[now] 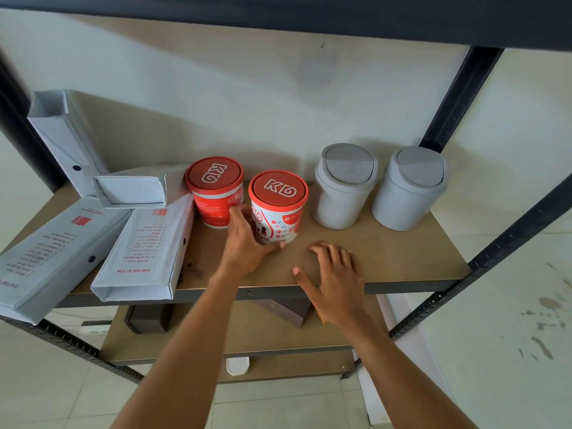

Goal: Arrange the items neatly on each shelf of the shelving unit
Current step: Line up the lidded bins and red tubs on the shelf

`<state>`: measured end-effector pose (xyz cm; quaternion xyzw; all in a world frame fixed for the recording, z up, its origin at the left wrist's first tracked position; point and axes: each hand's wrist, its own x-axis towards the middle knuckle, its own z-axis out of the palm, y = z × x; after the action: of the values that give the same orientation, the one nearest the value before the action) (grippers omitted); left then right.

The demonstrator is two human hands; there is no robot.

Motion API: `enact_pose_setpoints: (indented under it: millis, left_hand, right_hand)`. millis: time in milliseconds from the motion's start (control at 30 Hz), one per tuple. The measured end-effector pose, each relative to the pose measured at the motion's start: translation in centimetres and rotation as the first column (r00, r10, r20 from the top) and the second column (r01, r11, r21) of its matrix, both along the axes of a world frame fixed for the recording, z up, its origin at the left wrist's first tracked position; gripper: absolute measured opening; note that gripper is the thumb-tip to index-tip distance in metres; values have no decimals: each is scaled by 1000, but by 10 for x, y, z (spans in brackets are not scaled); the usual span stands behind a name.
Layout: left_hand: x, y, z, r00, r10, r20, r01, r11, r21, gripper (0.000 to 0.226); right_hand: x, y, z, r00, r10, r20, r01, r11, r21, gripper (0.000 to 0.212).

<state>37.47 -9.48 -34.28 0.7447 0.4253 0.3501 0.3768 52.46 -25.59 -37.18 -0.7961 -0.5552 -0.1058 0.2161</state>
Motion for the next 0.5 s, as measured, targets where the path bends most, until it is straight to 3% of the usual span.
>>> enact_pose_setpoints:
  millis: [100,200,333,500]
  left_hand:
    - [-12,12,11,980,-201,6,200,977,-73,108]
    - [-5,16,13,972,-229,51,233,969,-87,101]
    - [8,4,6,993,-76,86,82,994,-72,97]
    - [39,-12,14,973,223,55,-222,975,-35,101]
  right_hand:
    - [-1,1,-1,1000,-9,2,9,1000,25,53]
    - [-1,3,-2,1000,-18,3,18,999,43,50]
    - [-1,3,-4,1000,-19,-2,19,998,55,50]
    - [0,3,-5,1000,-26,-10,26,999,29,52]
